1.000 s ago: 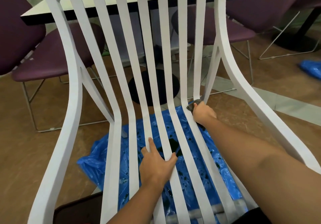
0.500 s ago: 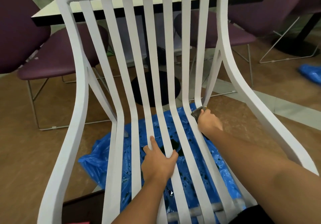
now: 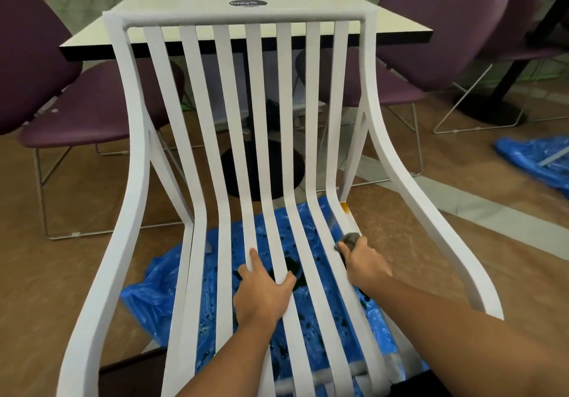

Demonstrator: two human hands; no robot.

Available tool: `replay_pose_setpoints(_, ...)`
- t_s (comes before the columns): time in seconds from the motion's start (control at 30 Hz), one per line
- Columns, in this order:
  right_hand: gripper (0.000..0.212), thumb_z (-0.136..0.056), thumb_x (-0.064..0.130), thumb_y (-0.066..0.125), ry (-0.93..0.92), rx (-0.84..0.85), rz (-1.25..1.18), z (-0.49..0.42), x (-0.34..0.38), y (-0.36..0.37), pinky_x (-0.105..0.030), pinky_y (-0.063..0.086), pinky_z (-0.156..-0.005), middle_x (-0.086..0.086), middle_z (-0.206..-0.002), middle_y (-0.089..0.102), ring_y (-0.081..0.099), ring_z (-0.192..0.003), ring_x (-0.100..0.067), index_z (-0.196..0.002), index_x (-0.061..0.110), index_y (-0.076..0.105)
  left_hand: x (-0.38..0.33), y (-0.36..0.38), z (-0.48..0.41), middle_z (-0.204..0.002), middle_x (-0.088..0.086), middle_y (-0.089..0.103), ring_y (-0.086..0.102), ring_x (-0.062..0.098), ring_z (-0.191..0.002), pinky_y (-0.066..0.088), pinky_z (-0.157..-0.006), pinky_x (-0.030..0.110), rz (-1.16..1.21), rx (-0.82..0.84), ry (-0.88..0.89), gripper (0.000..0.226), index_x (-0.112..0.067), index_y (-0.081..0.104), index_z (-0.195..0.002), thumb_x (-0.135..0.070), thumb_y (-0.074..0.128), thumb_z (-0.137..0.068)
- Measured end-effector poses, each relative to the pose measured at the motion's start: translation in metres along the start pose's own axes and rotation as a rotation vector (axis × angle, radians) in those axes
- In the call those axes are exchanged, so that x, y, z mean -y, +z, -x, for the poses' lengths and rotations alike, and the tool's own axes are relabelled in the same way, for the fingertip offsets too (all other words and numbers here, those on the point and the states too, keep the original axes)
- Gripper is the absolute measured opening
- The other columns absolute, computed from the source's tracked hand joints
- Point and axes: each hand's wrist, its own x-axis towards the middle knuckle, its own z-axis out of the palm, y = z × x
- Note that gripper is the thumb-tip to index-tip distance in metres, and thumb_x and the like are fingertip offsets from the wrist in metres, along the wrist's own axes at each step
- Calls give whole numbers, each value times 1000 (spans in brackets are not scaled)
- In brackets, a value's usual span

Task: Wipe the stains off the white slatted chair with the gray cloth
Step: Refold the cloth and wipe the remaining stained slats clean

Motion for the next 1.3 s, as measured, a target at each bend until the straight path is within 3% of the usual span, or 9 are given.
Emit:
replay_pose_setpoints(0.17,30,-101,51,41,-8,15,40,11,-9,2,-42,54,-81,-10,-103,68,65,-93,-31,-106,22,34,-2,-2,1,-150,10,34,54,19,-70,52,-54,30,-2,11,-6,102,-30,5,-158,-77,50,-79)
replay_pose_setpoints(0.4,39,-103,55,25,-20,-58,58,-3,4,-1,-41,47,-74,-12,-106,69,65,-95,-33,-107,20,41,0,-5,1,-148,8,36,51,14,-69,41,-48,25,111,45,-12,106,-32,9,-158,-70,63,-74)
replay_pose_setpoints(0.67,44,-105,51,20,-42,-88,45,-43,32,-4,-43,44,-78,-13,-111,67,64,-101,-34,-116,16,46,-2,-6,0,-153,7,33,53,17,-81,40,-52,25,138,57,-25,108,-34,8,-157,-69,66,-73)
replay_pose_setpoints(0.8,41,-106,47,22,-49,-81,-1,-66,47,-8,-44,45,-86,-14,-114,67,63,-106,-36,-116,16,47,-2,-5,-1,-156,7,30,63,25,-102,46,-62,27,119,57,-21,108,-35,6,-158,-70,65,-74)
replay_pose_setpoints(0.9,44,-106,45,22,-15,-78,-84,-83,59,-11,-42,41,-82,-15,-117,65,62,-109,-38,-117,12,50,-2,-4,-3,-158,7,28,63,24,-103,46,-65,27,119,57,-30,108,-35,5,-158,-69,65,-74)
replay_pose_setpoints(1.0,45,-108,38,23,6,-118,-150,-93,63,-9,-42,45,-86,-18,-122,62,61,-111,-39,-122,7,52,-3,-4,-3,-157,6,29,54,17,-86,45,-64,27,115,54,-26,107,-35,5,-158,-69,64,-75)
replay_pose_setpoints(1.13,31,-109,28,30,-30,-327,-231,-83,61,-9,-43,47,-82,-18,-115,62,61,-102,-36,-119,7,50,-5,-6,-2,-155,6,31,44,13,-80,41,-61,26,96,47,-20,106,-33,6,-158,-69,63,-76)
replay_pose_setpoints(1.23,35,-108,36,30,-20,-406,-460,-69,69,-25,-42,49,-78,-13,-110,64,62,-97,-32,-116,9,51,-5,-8,0,-155,6,31,45,14,-82,41,-59,24,97,48,-16,106,-33,6,-158,-69,63,-75)
replay_pose_setpoints(1.3,44,-108,42,28,-1,-427,-697,-55,85,-46,-43,52,-84,-10,-111,65,63,-99,-30,-123,8,50,-6,-8,0,-155,7,31,46,14,-81,35,-49,22,93,56,-20,107,-33,6,-158,-68,63,-75)
